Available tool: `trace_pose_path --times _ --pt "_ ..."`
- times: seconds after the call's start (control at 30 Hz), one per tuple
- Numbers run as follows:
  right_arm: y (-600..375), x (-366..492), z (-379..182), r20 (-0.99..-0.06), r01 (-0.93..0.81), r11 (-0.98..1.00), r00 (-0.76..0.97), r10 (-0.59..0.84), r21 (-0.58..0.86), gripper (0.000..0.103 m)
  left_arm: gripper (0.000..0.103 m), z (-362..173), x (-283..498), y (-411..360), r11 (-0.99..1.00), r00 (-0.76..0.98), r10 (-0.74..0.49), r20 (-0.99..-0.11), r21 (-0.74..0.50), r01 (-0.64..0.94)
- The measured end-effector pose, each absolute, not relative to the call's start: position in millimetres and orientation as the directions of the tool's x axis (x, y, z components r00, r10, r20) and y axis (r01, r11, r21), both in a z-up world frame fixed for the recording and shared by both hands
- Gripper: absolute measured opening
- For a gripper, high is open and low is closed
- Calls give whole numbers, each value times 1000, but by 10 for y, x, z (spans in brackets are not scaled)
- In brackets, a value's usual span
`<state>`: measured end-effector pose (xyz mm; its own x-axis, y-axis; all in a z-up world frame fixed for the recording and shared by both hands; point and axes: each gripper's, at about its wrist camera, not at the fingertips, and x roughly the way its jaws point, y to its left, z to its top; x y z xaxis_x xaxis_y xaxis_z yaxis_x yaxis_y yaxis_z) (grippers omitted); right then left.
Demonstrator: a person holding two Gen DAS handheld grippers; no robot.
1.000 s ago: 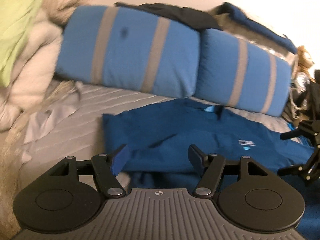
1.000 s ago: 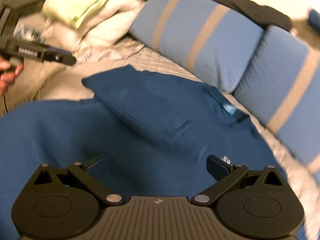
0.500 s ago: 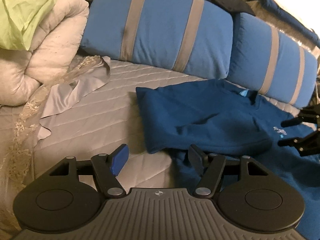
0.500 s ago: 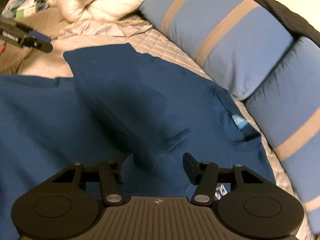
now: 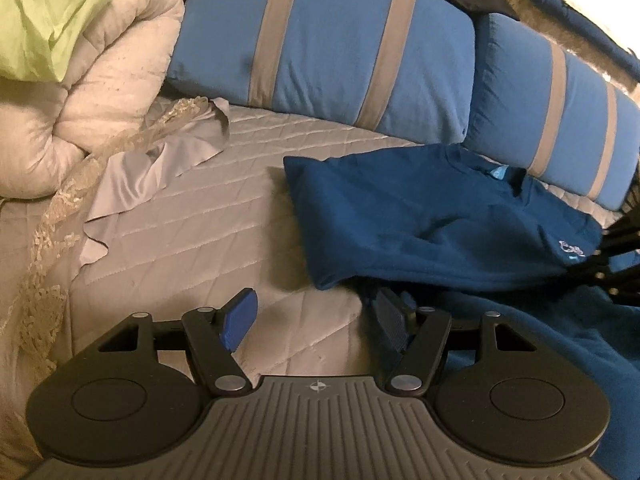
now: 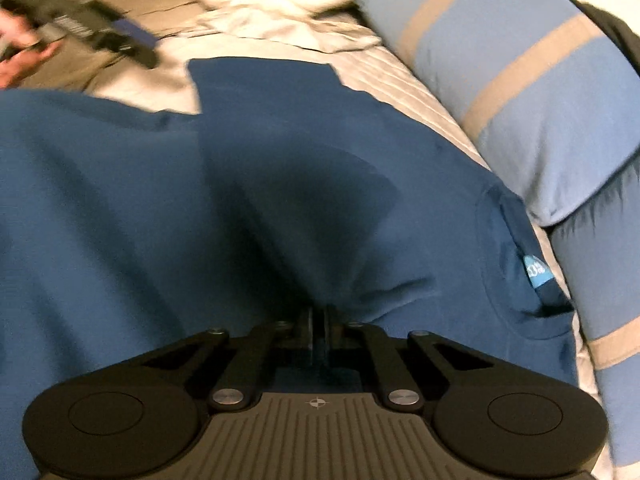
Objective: Fold clothes
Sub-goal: 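Move the right tool to the sweatshirt side edge and grasp it, then lift and fold the held side edge over the body with the right tool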
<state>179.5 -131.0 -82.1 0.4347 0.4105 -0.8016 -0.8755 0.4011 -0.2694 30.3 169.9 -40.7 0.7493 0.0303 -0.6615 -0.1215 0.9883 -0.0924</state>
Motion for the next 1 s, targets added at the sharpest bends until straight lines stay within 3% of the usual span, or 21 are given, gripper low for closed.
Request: trace_pose_path --times 0.07,0.13,0.2,0.23,0.37,0.47,0.53,0.67,0.77,1.0 --pt "-1300 1763 -797 -799 -880 381 437 414 -284 9 65 -435 307 1715 986 746 29 -665 -102 -129" --pt "-1284 1737 -774 -795 -884 361 439 418 -298 19 65 -454 306 1728 985 745 23 -666 -113 -132" --pt "-1255 1710 -764 -788 -884 336 450 420 -325 51 65 -466 299 1720 985 743 19 -670 -114 -127" --pt "-1226 1705 -773 -785 -882 323 458 418 -343 52 65 -475 296 1715 986 741 17 -672 -111 -124" --pt "-1089 1729 -857 -787 -878 265 476 393 -399 51 65 -523 306 1700 987 731 8 -682 -111 -115" --pt "-989 1747 -948 -793 -871 223 490 362 -437 42 65 -558 345 1690 987 727 -6 -687 -120 -106" --pt "-936 1763 -1008 -799 -871 206 491 346 -446 35 65 -580 387 1674 988 725 -16 -688 -122 -93" --pt "-868 1787 -1045 -796 -857 208 515 317 -471 9 65 -618 497 1645 989 717 -27 -696 -123 -82" --pt "-837 1800 -930 -750 -809 227 588 303 -543 8 65 -633 597 1618 990 718 -34 -696 -121 -71" --pt "-817 1968 -338 -534 -605 402 796 285 -687 8 65 -633 872 1369 998 731 -59 -680 -59 25"
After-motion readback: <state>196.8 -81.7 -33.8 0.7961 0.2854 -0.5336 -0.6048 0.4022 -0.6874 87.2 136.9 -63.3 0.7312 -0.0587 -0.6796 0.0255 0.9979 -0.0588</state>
